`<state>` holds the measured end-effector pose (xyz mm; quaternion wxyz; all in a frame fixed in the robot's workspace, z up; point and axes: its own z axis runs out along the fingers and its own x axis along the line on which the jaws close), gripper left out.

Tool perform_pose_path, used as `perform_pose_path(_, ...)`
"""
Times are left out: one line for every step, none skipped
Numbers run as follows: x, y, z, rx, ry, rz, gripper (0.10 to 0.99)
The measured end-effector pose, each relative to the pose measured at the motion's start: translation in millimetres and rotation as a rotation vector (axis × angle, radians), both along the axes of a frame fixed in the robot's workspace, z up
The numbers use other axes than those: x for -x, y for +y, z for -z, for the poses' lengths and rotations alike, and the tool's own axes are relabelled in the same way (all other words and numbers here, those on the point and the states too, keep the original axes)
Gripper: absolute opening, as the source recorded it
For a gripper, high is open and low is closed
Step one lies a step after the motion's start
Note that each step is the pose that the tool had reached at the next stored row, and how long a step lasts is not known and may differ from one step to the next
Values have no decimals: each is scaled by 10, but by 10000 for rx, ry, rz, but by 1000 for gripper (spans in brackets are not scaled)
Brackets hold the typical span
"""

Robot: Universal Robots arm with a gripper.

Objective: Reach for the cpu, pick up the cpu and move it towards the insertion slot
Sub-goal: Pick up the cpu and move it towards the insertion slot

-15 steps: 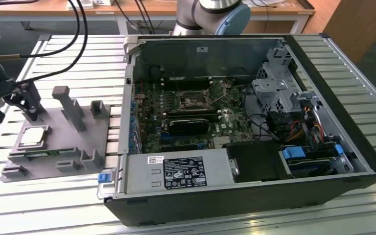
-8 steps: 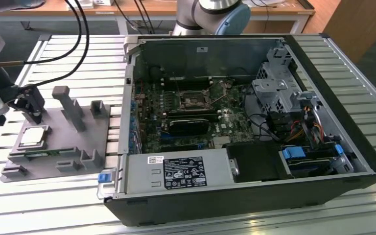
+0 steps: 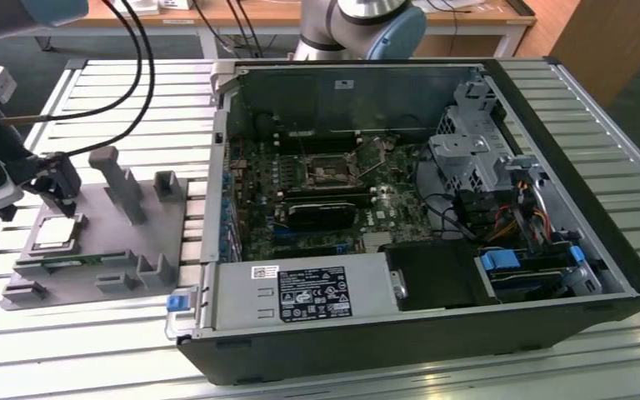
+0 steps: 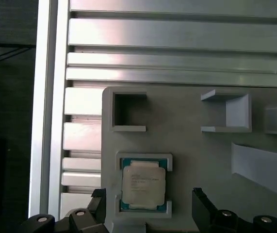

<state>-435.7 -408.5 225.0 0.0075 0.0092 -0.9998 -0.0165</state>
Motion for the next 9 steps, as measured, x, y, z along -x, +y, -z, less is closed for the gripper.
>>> perform_pose_path(0, 0, 16, 0, -1, 0, 792)
perform_pose_path(0, 0, 30, -1, 0, 1, 792)
perform_pose_path(0, 0, 44, -1, -1, 0, 792)
perform_pose_path(0, 0, 57, 0, -1, 0, 792)
perform_pose_path(0, 0, 68, 0, 0, 0, 792)
perform_pose_path(0, 0, 81, 0, 0, 0, 792)
perform_pose_path(0, 0, 96, 0, 0, 0, 792)
perform_pose_path(0, 0, 113, 0, 0, 0, 792)
perform_pose_path(0, 0, 131, 0, 0, 0, 792)
